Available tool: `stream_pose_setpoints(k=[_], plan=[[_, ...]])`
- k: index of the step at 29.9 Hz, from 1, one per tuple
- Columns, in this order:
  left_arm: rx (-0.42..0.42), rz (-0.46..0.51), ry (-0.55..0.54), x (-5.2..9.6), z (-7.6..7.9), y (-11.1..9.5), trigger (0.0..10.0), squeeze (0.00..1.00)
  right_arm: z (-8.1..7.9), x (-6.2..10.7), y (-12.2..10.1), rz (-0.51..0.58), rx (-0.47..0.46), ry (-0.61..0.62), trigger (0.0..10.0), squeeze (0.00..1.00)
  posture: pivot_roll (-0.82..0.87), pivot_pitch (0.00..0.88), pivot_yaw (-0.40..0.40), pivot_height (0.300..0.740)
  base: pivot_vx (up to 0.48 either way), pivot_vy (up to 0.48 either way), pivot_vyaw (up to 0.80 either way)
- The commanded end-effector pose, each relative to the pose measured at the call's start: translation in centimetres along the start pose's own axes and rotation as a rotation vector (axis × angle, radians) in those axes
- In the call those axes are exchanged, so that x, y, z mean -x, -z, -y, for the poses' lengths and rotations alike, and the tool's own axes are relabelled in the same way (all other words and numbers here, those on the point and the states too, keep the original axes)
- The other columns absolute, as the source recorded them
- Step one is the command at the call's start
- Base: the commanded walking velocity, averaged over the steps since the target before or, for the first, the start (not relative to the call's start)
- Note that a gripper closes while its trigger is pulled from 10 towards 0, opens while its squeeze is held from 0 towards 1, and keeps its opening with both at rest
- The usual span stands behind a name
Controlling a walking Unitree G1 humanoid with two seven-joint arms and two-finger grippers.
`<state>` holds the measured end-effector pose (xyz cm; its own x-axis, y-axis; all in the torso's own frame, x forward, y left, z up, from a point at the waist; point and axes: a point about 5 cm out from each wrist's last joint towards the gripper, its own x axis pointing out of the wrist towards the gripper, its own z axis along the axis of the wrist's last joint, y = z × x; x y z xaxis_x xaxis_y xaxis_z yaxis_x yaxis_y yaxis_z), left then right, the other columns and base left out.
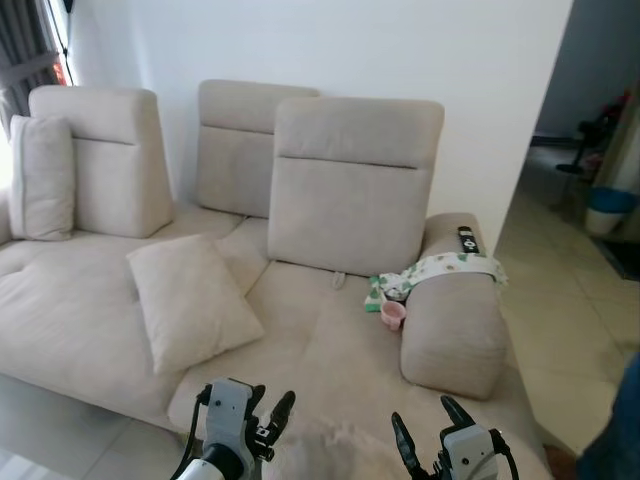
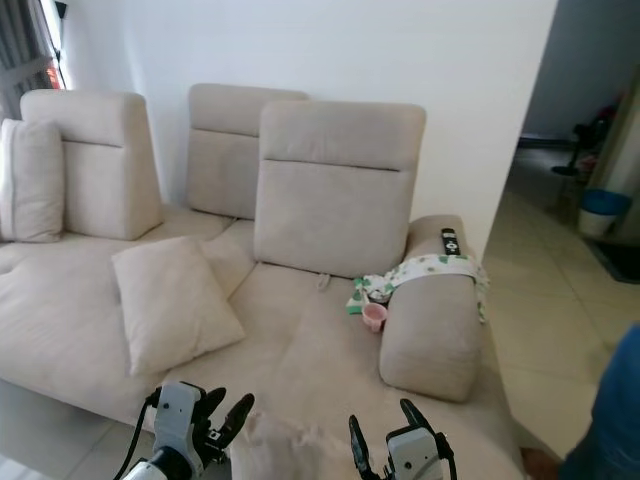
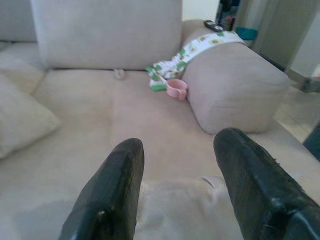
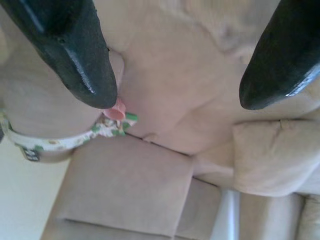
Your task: Move the pillow to the sofa from floor
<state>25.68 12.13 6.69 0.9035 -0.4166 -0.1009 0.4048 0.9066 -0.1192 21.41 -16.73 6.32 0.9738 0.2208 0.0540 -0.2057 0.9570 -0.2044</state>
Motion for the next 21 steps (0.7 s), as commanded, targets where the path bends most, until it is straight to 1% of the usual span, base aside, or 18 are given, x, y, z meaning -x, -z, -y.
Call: stream_pose_setpoints(k=[1,5,9,13,14,17,18,21], plan=[[-0.012,-0.007,0.005,-0.1,-0.1,0.1,10.0,0.00,0.1,0.1,0.2,-0.006,0.001,0.000,10.0,0.00,-0.02,0.000,0.034,0.580,0.000,0.000,0.00],[-0.013,-0.008,0.006,-0.1,-0.1,0.2,10.0,0.00,0.2,0.1,0.2,-0.005,0.003,-0.002,10.0,0.00,-0.01,0.000,0.035,0.570,0.000,0.000,0.00],[-0.019,-0.007,0.006,-0.1,-0.1,0.3,10.0,0.00,0.2,0.0,0.1,0.003,0.002,-0.005,10.0,0.00,-0.01,0.000,0.036,0.550,0.000,0.000,0.00],[-0.027,0.001,0.003,-0.1,-0.2,0.2,10.0,0.00,0.2,-0.2,0.0,0.015,0.006,-0.022,10.0,0.00,-0.01,0.000,0.038,0.550,0.000,0.000,0.00],[-0.043,0.012,0.000,-0.1,-0.2,0.1,10.0,0.00,0.3,-0.5,-0.5,0.038,0.019,-0.056,10.0,0.00,-0.01,0.000,0.040,0.550,0.000,0.000,0.00],[-0.055,0.022,-0.002,-0.1,-0.2,-0.1,10.0,0.00,0.4,-0.8,-1.0,0.059,0.033,-0.088,10.0,0.00,-0.02,0.000,0.040,0.550,0.000,0.000,0.00],[-0.072,0.040,-0.006,-0.1,-0.2,-0.4,10.0,0.00,0.4,-1.2,-2.0,0.098,0.071,-0.164,10.0,0.00,-0.02,0.000,0.039,0.550,0.000,0.000,0.00],[-0.078,0.050,-0.009,-0.2,-0.1,-0.6,10.0,0.00,0.2,-1.2,-2.5,0.119,0.096,-0.217,10.0,0.00,-0.02,0.000,0.039,0.550,0.000,0.000,0.00]])
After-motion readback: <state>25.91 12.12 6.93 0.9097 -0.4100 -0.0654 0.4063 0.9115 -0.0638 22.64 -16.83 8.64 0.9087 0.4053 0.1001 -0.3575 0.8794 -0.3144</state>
